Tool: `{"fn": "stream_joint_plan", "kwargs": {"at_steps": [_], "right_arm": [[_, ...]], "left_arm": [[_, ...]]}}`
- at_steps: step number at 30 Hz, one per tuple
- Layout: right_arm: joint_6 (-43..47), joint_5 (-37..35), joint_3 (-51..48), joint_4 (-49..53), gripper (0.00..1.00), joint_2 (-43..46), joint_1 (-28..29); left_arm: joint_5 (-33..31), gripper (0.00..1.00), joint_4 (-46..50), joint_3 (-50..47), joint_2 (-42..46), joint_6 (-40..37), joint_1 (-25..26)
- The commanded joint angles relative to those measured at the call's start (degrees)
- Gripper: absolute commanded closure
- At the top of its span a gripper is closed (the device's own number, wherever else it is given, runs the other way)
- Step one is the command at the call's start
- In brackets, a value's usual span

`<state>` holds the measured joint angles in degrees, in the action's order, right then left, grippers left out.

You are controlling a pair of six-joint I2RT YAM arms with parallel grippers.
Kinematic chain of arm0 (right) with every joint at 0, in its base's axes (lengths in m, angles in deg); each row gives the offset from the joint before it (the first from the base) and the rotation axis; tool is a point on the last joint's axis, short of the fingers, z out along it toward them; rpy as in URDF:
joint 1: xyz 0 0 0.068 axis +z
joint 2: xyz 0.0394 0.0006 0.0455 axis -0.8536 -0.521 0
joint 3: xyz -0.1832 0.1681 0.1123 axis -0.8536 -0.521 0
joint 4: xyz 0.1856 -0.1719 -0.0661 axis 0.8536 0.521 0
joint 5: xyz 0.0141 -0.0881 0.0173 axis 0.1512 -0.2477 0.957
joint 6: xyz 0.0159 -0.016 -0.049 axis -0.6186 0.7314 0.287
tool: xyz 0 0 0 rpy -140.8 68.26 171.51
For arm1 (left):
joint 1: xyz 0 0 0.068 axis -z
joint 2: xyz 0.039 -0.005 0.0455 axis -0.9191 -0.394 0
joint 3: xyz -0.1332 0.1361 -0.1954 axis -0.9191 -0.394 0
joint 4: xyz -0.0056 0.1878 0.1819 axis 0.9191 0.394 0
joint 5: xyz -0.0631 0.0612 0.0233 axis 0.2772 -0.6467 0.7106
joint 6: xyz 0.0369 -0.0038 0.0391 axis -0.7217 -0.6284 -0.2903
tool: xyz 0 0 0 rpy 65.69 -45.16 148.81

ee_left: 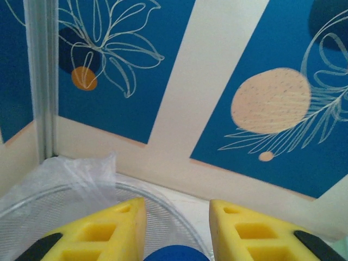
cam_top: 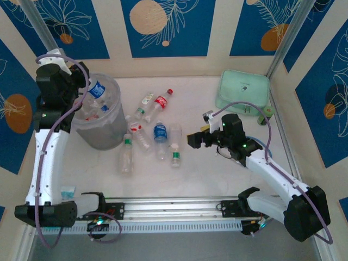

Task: Put the plastic bottles in the bin

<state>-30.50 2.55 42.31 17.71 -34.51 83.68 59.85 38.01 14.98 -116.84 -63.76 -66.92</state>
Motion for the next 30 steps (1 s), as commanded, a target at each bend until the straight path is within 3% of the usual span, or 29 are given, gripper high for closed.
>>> {"fn": "stream_joint_plan", "kwargs": {"at_steps": [1, 5, 13, 23, 30], "right_arm": [[-0.41, 2.74, -0.75, 0.23, 0.01, 0.88, -0.38], [-0.64, 3.61, -0.27, 0.39, 0.01, 0.88, -0.89], [-0.3, 3.23, -0.33, 0.96, 0.01, 1.14, -1.34], [-0.67, 3.5, 0.21, 1.28, 0.01, 0.09, -2.05], [-1.03, 2.89, 0.98, 2.11, 0.01, -1.09, -2.14]], "left_arm": [[-1.74, 1.0, 3.05, 2.61, -3.53, -4.0, -1.02], [-0.49, 1.0, 4.95, 3.95, -8.14, -4.61, -1.11], [1.64, 1.0, 5.47, -2.75, -12.5, -4.96, -1.72], [7.32, 1.0, -6.39, -20.2, -13.9, -1.17, -3.15], [12.32, 1.0, -14.32, -26.38, -16.89, 2.29, -3.27]]}}
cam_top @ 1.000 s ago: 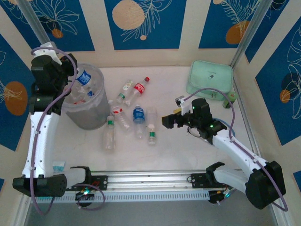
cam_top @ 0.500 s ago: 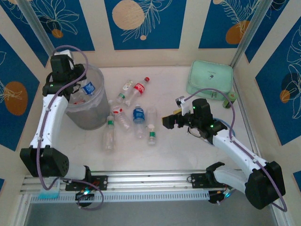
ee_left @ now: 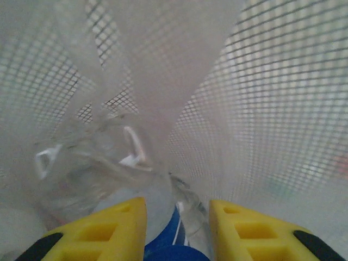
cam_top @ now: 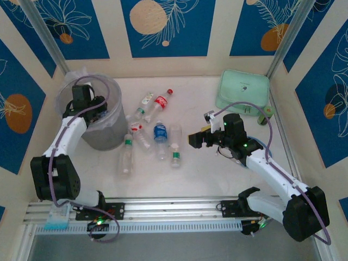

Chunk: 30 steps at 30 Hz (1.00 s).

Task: Put the plastic bottles in the bin

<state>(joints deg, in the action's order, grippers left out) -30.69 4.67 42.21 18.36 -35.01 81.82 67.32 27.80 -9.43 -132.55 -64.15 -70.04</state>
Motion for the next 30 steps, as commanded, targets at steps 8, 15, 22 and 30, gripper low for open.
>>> {"fn": "stream_joint_plan", "kwargs": {"at_steps": [8, 15, 22, 30], "right_arm": [[-1.2, 0.02, 1.99, 1.71, 0.01, -1.86, -0.46], [-2.42, -0.67, 3.63, 2.95, 0.01, -4.02, -0.36], [-6.22, -2.3, 4.27, 6.72, 0.01, -4.68, 1.64], [-13.13, -7.1, 2.35, 9.4, 0.0, -4.8, 6.68]], "left_arm": [[9.18, 1.0, -10.68, -5.76, -4.55, 5.89, 0.17], [9.66, 1.0, -9.6, -3.69, -2.96, 4.96, 0.18], [5.17, 0.39, -0.39, 2.1, 3.53, 0.15, 0.17], [1.57, 0.0, 8.33, 6.42, 10.56, -5.07, 0.13]]}}
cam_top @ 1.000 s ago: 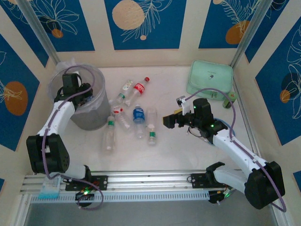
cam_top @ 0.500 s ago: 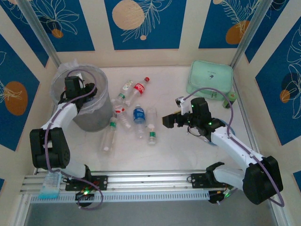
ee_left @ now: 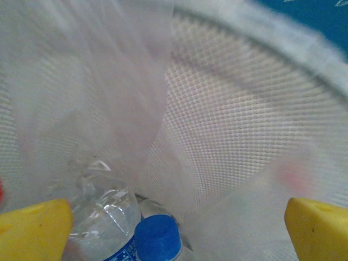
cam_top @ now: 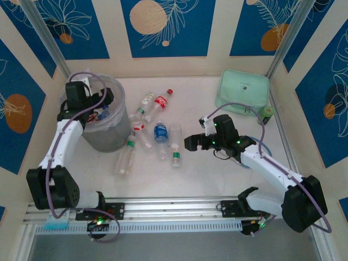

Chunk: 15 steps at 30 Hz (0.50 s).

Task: Put the plastic bottles in the bin

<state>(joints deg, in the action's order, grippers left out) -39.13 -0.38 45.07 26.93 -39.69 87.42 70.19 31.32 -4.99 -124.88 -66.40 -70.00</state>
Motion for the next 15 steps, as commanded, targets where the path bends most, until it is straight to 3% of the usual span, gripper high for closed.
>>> {"fn": "stream_joint_plan", "kwargs": {"at_steps": [1, 5, 8, 10, 13, 15], "right_arm": [[-6.62, -1.84, -1.69, -1.14, 0.01, 0.27, 1.22], [-15.55, -1.16, -6.52, -8.58, 0.01, 1.51, 1.79], [-16.51, -5.81, -5.47, -5.95, 0.01, -0.07, 4.01], [-14.55, -7.49, -4.2, -4.01, 0.01, -1.23, 5.76], [-15.02, -7.75, -3.03, -2.11, 0.01, -3.06, 7.55], [-16.41, -7.37, -2.4, -0.41, 0.01, -5.34, 9.22]], "left_arm": [[-0.88, 0.0, 5.23, 2.06, 3.86, -2.96, 0.06], [-1.48, 0.0, 9.04, 3.06, 9.66, -3.91, 0.05], [-2.75, 0.0, 12.72, 3.35, 15.71, -2.66, 0.11], [-0.38, 0.0, 13.39, 1.53, 20.28, 0.13, 0.19], [3.48, 0.0, 14.83, -1.07, 27.01, 4.09, 0.88], [2.08, 0.0, 16.17, -2.37, 31.85, 5.53, 2.23]]}}
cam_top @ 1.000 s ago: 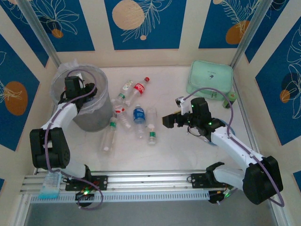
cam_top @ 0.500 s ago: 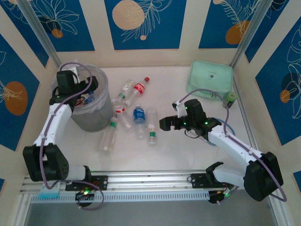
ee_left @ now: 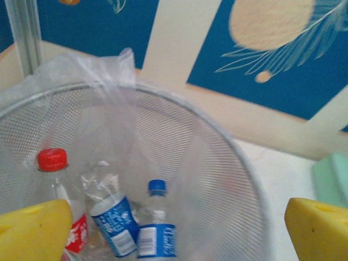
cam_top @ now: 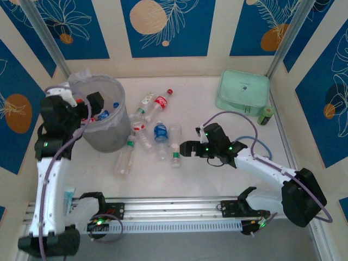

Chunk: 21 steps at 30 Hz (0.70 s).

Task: Put the plastic bottles in the bin

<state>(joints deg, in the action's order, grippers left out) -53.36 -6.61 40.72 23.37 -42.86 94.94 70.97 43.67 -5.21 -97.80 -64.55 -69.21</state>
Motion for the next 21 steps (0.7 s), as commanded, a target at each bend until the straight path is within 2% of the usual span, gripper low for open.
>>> {"fn": "stream_joint_plan", "kwargs": {"at_steps": [1, 5, 8, 13, 18, 21], "right_arm": [[-2.71, -1.58, 2.28, 3.86, 0.0, -3.46, 2.58], [-3.78, -3.12, 3.86, 4.31, 0.05, -9.31, 5.93], [-4.46, -3.35, 5.58, 3.1, 0.1, -12.57, 7.96], [-4.98, -3.45, 8.98, 2.8, 0.14, -18.46, 10.32], [-6.2, -4.4, 11.12, 3.13, 0.29, -21.8, 10.77], [-7.12, -5.47, 11.63, 3.72, 0.34, -23.36, 10.95]], "left_arm": [[-0.02, 0.0, 4.13, -2.59, 6.84, 4.26, 1.99], [-2.08, 0.0, 7.0, -2.23, 10.94, 5.98, 2.55], [1.65, 0.0, 6.34, -3.58, 11.3, 8.21, 2.75], [6.69, 0.0, -0.37, -9.67, 11.79, 12.7, 4.98], [3.05, 0.0, -3.62, -11.83, 10.76, 13.28, 12.38], [-0.51, 0.0, -8.51, -13.66, 9.69, 14.9, 18.64]]}}
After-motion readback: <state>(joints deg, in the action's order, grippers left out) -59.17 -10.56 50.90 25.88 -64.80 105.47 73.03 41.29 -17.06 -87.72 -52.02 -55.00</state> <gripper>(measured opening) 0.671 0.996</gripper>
